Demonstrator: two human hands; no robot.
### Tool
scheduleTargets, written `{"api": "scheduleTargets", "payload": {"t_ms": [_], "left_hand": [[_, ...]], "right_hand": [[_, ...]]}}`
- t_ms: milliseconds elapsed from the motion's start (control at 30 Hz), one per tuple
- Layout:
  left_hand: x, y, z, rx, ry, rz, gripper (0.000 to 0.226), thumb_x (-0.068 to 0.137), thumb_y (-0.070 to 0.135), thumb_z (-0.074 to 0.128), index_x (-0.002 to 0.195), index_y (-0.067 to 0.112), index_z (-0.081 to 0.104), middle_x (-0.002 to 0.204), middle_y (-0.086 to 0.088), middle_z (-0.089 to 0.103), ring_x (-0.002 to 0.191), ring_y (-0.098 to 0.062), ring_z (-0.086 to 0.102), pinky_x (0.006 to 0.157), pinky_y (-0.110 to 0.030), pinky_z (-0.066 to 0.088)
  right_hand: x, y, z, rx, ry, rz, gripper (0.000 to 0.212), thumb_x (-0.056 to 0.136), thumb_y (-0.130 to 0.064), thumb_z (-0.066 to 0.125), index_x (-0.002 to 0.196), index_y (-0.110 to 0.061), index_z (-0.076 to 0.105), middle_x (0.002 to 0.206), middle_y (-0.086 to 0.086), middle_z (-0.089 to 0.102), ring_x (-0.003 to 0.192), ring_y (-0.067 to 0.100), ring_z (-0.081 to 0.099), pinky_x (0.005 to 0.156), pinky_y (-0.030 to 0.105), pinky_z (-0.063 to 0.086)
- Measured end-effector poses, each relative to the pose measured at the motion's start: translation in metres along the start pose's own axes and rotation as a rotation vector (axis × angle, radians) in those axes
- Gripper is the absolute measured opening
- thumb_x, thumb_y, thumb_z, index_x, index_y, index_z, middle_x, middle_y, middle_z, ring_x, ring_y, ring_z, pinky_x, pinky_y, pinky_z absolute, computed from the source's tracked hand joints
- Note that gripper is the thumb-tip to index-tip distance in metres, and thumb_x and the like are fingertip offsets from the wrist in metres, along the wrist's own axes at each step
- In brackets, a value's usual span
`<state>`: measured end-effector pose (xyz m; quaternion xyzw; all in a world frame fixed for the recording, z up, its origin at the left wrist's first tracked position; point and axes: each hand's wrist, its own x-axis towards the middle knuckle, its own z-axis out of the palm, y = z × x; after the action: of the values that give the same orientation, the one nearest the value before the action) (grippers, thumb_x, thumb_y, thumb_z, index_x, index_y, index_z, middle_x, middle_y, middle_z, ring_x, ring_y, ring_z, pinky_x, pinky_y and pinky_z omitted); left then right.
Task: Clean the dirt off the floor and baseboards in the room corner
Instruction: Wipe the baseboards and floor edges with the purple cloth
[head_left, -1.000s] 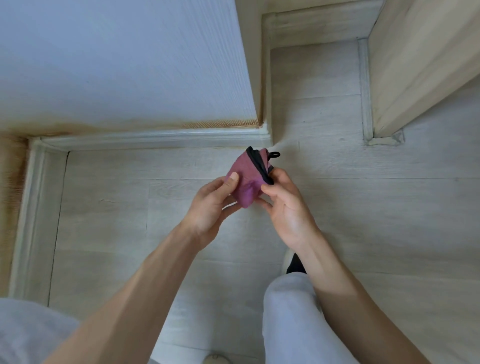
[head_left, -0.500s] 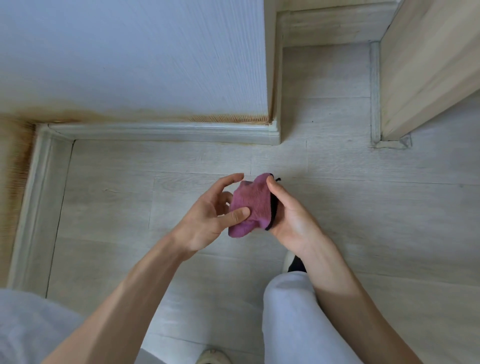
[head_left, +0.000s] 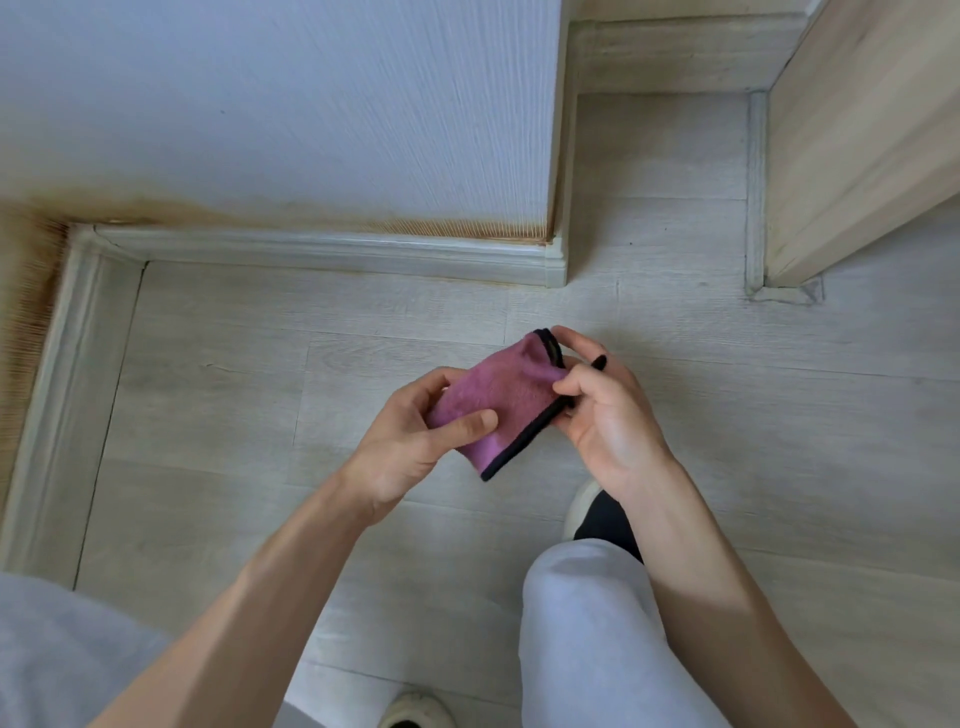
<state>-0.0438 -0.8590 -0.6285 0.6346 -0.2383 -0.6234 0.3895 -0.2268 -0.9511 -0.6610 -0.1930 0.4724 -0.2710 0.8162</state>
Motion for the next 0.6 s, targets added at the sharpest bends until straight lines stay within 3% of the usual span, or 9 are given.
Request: {"api": "scheduleTargets", "payload": {"t_ms": [133, 233, 300, 367, 500, 600], "left_hand": [[0.001, -0.001, -0.006, 0.008, 0.089, 0.024, 0.073, 0.07, 0.016, 0.093, 0.134, 0.03, 0.061, 0.109, -0.006, 0.074, 0.103, -0.02, 0.072, 0.089, -0.029, 0.057], [0.006, -0.002, -0.014, 0.11, 0.122, 0.016, 0.09, 0.071, 0.022, 0.094, 0.146, 0.041, 0.049, 0.117, -0.003, 0.071, 0.107, -0.019, 0.071, 0.094, -0.033, 0.057], [0.012, -0.003, -0.018, 0.228, 0.185, -0.015, 0.085, 0.079, 0.024, 0.088, 0.151, 0.033, 0.045, 0.114, -0.002, 0.072, 0.1, -0.02, 0.073, 0.091, -0.035, 0.057], [0.017, -0.004, -0.021, 0.14, 0.221, -0.065, 0.07, 0.087, 0.02, 0.08, 0.149, 0.021, 0.048, 0.109, -0.006, 0.075, 0.094, -0.022, 0.074, 0.09, -0.037, 0.056], [0.022, -0.006, -0.012, -0.099, 0.202, -0.078, 0.037, 0.097, 0.014, 0.067, 0.134, 0.013, 0.06, 0.092, -0.008, 0.075, 0.081, -0.017, 0.07, 0.084, -0.03, 0.054], [0.025, -0.01, -0.003, -0.212, 0.263, -0.085, 0.034, 0.096, 0.027, 0.065, 0.129, 0.014, 0.065, 0.098, -0.011, 0.075, 0.089, -0.019, 0.068, 0.083, -0.029, 0.056]], "right_hand": [[-0.005, -0.002, -0.007, -0.132, -0.05, 0.066, 0.056, 0.075, -0.024, 0.086, 0.128, -0.019, 0.068, 0.114, 0.004, 0.074, 0.105, 0.02, 0.071, 0.091, 0.04, 0.056], [-0.009, 0.0, -0.013, -0.264, -0.117, 0.09, 0.045, 0.074, -0.029, 0.08, 0.116, -0.016, 0.075, 0.096, 0.005, 0.077, 0.089, 0.018, 0.072, 0.08, 0.033, 0.055], [-0.011, 0.003, -0.017, -0.286, -0.149, 0.079, 0.026, 0.082, -0.016, 0.077, 0.108, -0.01, 0.074, 0.082, 0.002, 0.074, 0.074, 0.013, 0.069, 0.071, 0.027, 0.052], [-0.01, 0.006, -0.02, -0.3, -0.154, 0.093, 0.016, 0.085, -0.005, 0.073, 0.101, -0.008, 0.071, 0.083, 0.005, 0.072, 0.075, 0.016, 0.067, 0.071, 0.029, 0.05], [-0.008, 0.008, -0.014, -0.416, -0.207, 0.158, 0.03, 0.082, -0.026, 0.083, 0.106, -0.011, 0.071, 0.101, 0.009, 0.077, 0.093, 0.025, 0.073, 0.085, 0.034, 0.054], [-0.007, 0.015, -0.004, -0.471, -0.17, 0.13, 0.018, 0.092, -0.02, 0.075, 0.107, -0.01, 0.074, 0.102, 0.011, 0.078, 0.095, 0.024, 0.075, 0.087, 0.035, 0.055]]}}
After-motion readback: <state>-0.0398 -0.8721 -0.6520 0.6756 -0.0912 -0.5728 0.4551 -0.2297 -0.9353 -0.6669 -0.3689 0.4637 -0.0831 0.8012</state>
